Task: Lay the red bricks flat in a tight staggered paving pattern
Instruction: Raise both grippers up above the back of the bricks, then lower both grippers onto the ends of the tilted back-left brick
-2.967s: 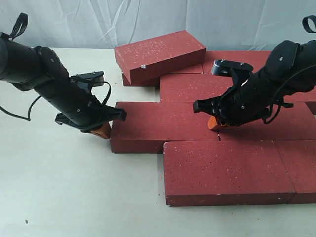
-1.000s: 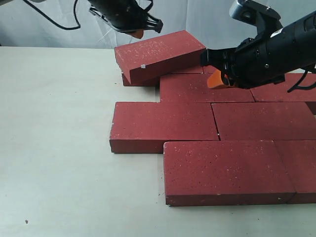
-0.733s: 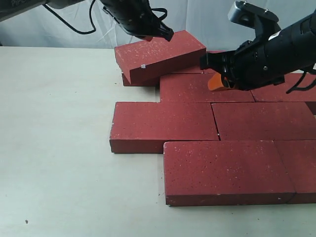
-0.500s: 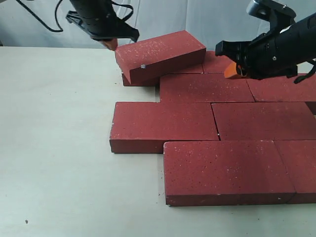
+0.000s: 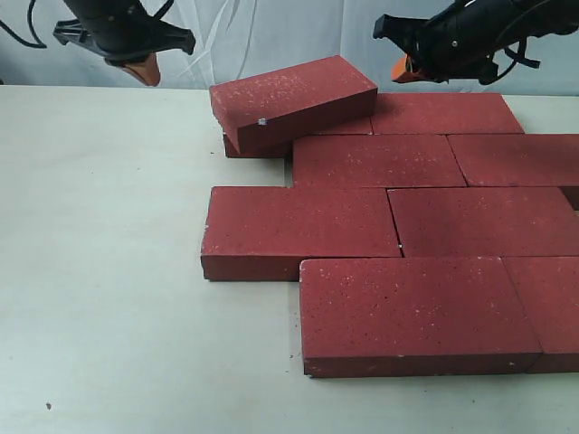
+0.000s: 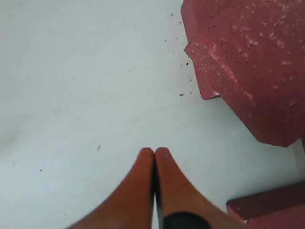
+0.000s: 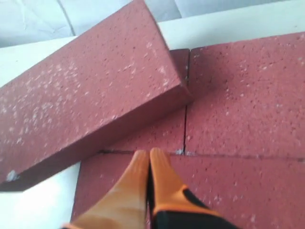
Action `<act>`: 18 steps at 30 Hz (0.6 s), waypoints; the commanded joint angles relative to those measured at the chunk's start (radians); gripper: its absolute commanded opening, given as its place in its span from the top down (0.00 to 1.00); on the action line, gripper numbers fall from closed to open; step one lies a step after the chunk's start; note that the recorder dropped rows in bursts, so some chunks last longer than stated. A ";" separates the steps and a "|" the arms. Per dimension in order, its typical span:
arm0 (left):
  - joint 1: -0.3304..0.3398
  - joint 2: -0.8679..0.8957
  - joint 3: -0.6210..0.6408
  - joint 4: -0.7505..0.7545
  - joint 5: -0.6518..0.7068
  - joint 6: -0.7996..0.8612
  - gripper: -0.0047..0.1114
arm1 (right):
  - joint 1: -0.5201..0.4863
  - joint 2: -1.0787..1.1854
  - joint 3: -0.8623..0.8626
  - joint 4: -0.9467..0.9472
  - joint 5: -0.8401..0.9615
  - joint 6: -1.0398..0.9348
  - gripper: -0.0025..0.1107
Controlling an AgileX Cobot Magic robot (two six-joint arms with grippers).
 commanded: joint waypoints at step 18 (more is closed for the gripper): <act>0.001 0.133 0.090 -0.245 -0.231 0.019 0.96 | -0.041 0.482 -0.577 0.040 0.013 0.081 0.98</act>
